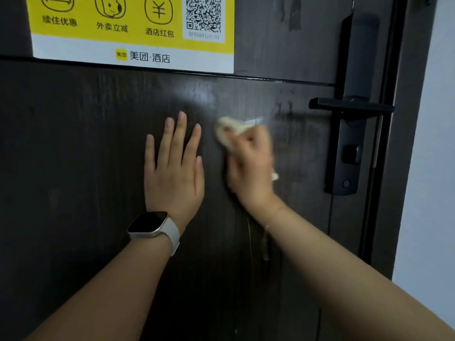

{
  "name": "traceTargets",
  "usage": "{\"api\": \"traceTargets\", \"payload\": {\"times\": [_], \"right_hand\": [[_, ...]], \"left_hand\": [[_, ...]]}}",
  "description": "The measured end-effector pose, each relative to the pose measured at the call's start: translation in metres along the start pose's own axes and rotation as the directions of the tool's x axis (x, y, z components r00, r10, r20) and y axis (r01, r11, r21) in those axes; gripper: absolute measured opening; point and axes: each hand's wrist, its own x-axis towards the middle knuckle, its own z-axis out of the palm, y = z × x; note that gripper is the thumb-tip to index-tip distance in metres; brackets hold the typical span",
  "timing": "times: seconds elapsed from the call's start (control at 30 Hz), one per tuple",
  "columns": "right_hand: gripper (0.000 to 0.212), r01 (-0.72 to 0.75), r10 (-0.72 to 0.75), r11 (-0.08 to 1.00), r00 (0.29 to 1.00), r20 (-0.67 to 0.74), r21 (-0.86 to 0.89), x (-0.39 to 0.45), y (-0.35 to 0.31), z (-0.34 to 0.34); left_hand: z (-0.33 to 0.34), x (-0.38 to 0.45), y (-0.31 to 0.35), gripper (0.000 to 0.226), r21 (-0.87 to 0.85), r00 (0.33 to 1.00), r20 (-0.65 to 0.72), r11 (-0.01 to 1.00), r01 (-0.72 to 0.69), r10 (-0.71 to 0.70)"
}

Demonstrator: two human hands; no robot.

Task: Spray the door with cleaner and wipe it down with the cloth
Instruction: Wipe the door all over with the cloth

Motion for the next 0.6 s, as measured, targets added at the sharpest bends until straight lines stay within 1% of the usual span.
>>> {"api": "traceTargets", "payload": {"times": [0.03, 0.07, 0.1, 0.13, 0.2, 0.27, 0.3, 0.33, 0.37, 0.4, 0.43, 0.47, 0.53, 0.57, 0.6], "right_hand": [[0.027, 0.131, -0.131, 0.991, 0.986, 0.104, 0.002, 0.000, -0.006, 0.004], [0.026, 0.205, -0.202, 0.979, 0.965, 0.165, -0.001, 0.006, -0.003, 0.001], [0.026, 0.209, -0.202, 0.978, 0.964, 0.170, -0.020, 0.011, 0.007, -0.005], [0.028, 0.155, -0.147, 0.987, 0.981, 0.129, -0.053, 0.015, 0.021, -0.015], [0.033, -0.036, 0.031, 0.991, 0.999, -0.041, -0.133, 0.021, 0.051, -0.037], [0.033, -0.216, 0.187, 0.968, 0.960, -0.206, -0.127, 0.025, 0.065, -0.046], [0.034, -0.277, 0.243, 0.955, 0.934, -0.264, -0.102, 0.028, 0.061, -0.040], [0.037, -0.305, 0.271, 0.949, 0.917, -0.293, -0.077, 0.031, 0.053, -0.029], [0.041, -0.286, 0.258, 0.956, 0.924, -0.284, -0.064, 0.035, 0.042, -0.017], [0.043, -0.214, 0.193, 0.975, 0.952, -0.238, -0.064, 0.038, 0.029, -0.005], [0.044, -0.107, 0.095, 0.991, 0.984, -0.153, -0.075, 0.039, 0.016, 0.006], [0.043, -0.005, 0.000, 0.997, 0.998, -0.058, -0.080, 0.040, 0.007, 0.012], [0.040, 0.133, -0.128, 0.989, 0.989, 0.071, -0.069, 0.045, 0.005, 0.011], [0.041, 0.166, -0.160, 0.984, 0.983, 0.086, -0.070, 0.049, 0.012, 0.004], [0.044, 0.157, -0.151, 0.984, 0.986, 0.071, -0.084, 0.051, 0.023, -0.004]], "left_hand": [[-0.001, 0.000, 0.000, 0.051, 0.002, 1.000, 0.001, 1.000, 0.000, 0.000], [-0.001, 0.000, 0.001, 0.052, 0.002, 1.000, 0.006, 1.000, -0.001, 0.001], [-0.002, 0.000, 0.001, 0.052, -0.002, 1.000, 0.011, 1.000, 0.000, 0.000], [-0.002, 0.000, 0.001, 0.052, -0.008, 1.000, 0.016, 1.000, 0.005, -0.005], [-0.002, 0.000, 0.000, 0.053, -0.013, 1.000, 0.020, 1.000, 0.017, -0.017], [-0.001, 0.000, -0.001, 0.052, -0.015, 1.000, 0.015, 1.000, 0.015, -0.015], [0.000, 0.001, -0.002, 0.052, -0.015, 1.000, 0.010, 1.000, 0.011, -0.011], [0.000, 0.001, -0.002, 0.052, -0.014, 1.000, 0.006, 1.000, 0.007, -0.007], [0.000, 0.001, -0.002, 0.052, -0.014, 1.000, 0.004, 1.000, 0.004, -0.004], [0.001, 0.000, -0.001, 0.052, -0.015, 1.000, 0.000, 1.000, 0.002, -0.002], [0.001, 0.000, 0.000, 0.052, -0.016, 1.000, -0.006, 1.000, 0.002, -0.002], [0.000, -0.001, 0.001, 0.051, -0.016, 1.000, -0.011, 1.000, 0.002, -0.002], [-0.001, -0.001, 0.001, 0.051, -0.014, 1.000, -0.012, 1.000, 0.006, -0.006], [-0.001, -0.001, 0.000, 0.051, -0.015, 1.000, -0.015, 1.000, 0.008, -0.008], [-0.001, -0.001, -0.001, 0.051, -0.020, 1.000, -0.018, 1.000, 0.007, -0.008]]}}
